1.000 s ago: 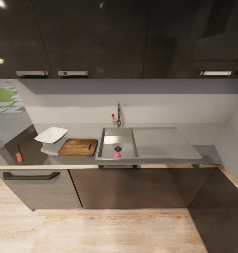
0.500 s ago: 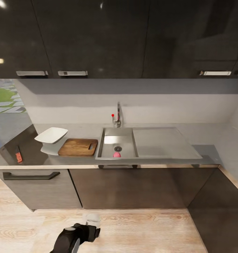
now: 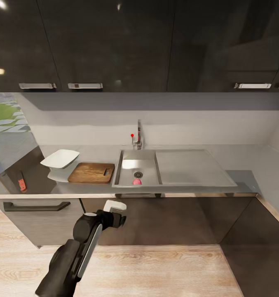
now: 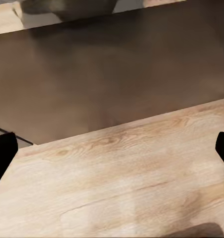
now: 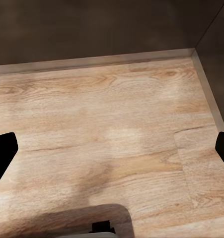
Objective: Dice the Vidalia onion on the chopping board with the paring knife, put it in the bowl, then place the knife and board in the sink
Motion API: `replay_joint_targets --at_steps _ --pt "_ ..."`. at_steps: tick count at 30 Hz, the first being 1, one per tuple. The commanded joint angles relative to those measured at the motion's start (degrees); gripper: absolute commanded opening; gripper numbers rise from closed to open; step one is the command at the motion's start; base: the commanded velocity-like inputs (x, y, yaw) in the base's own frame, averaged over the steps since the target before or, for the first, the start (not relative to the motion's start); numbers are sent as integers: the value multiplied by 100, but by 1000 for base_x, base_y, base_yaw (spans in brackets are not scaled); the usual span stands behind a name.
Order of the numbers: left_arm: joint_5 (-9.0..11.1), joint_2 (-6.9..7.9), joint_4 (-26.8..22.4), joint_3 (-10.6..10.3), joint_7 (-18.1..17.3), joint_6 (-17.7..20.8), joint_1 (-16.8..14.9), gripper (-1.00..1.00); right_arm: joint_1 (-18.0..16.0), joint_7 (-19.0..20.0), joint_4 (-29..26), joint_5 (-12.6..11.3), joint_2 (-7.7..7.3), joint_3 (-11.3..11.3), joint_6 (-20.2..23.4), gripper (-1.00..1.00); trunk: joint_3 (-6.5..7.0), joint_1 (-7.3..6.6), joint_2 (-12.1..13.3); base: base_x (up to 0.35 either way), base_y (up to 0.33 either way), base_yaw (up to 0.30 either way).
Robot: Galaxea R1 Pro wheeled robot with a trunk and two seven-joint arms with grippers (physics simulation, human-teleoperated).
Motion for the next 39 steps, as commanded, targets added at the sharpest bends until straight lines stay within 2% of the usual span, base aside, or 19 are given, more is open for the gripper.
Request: replay_joint_targets --at_steps 1,2,3,5,7,11,14,15,16,17,18,19,22,23,24,25,30,39 --pt "2 -23 0 -16 3 28 -85 100 1 -35 -11 -48 -7 46 -8 100 -11 4 -11 0 0 0" --pt "5 -64 11 -48 5 30 -251 100 2 -35 -11 -48 -7 47 -6 100 -11 4 -11 0 0 0" --pt "14 -118 47 -114 5 35 -593 100 2 -35 -11 -51 -7 46 -4 100 -11 4 -11 0 0 0" --pt "24 -205 154 -175 2 61 -1039 100 2 -35 -11 -55 -7 45 -6 100 -11 4 -11 0 0 0" --pt "31 -254 253 -191 1 73 -1333 100 2 -35 -11 -56 -7 45 -4 100 -11 4 -11 0 0 0" --pt "55 -296 497 -203 -5 83 -1956 100 2 -35 -11 -57 -7 46 -3 100 -11 4 -11 0 0 0" --pt "172 -312 799 -205 -7 85 -2526 100 2 -35 -11 -57 -7 46 -3 100 -11 4 -11 0 0 0" --pt "266 -315 961 -203 -8 86 -2767 100 2 -35 -11 -57 -7 47 -3 100 -11 4 -11 0 0 0" --pt "513 -316 1409 -201 -8 83 -3275 100 2 -35 -11 -57 -7 46 -3 100 -11 4 -11 0 0 0" --pt "655 -314 1697 -201 -8 79 -3538 100 2 -35 -11 -57 -7 47 -3 100 -11 4 -11 0 0 0" --pt "727 -314 1854 -200 -7 77 -3671 100 0 -35 -11 -57 -7 46 -3 100 -11 4 -11 0 0 0" --pt "939 -314 2370 -200 -3 67 -4060 100 1 -37 -11 -57 -7 45 -3 100 -11 4 -11 0 0 0" --pt "1189 -317 3097 -199 -1 52 -4524 100 1 -41 -11 -57 -7 45 -3 100 -11 4 -11 0 0 0" --pt "1347 -318 3631 -199 -5 43 -4833 100 1 -47 -11 -57 -7 44 -3 100 -11 4 -11 0 0 0" --pt "1394 -319 3797 -199 -5 40 -4926 100 1 -48 -11 -59 -7 44 -3 100 -11 4 -11 0 0 0" --pt "1573 -341 4324 -199 -7 31 -5179 100 0 -58 -11 -62 -7 44 -3 100 -11 4 -11 0 0 0" --pt "1740 -356 5016 -237 -1 33 -5347 100 1 -70 -19 -72 0 36 -3 100 -11 4 -11 0 0 0" --pt "1752 -335 5114 -243 1 34 -5359 100 0 -70 -20 -74 1 35 -3 100 -11 4 -11 38 -38 0"
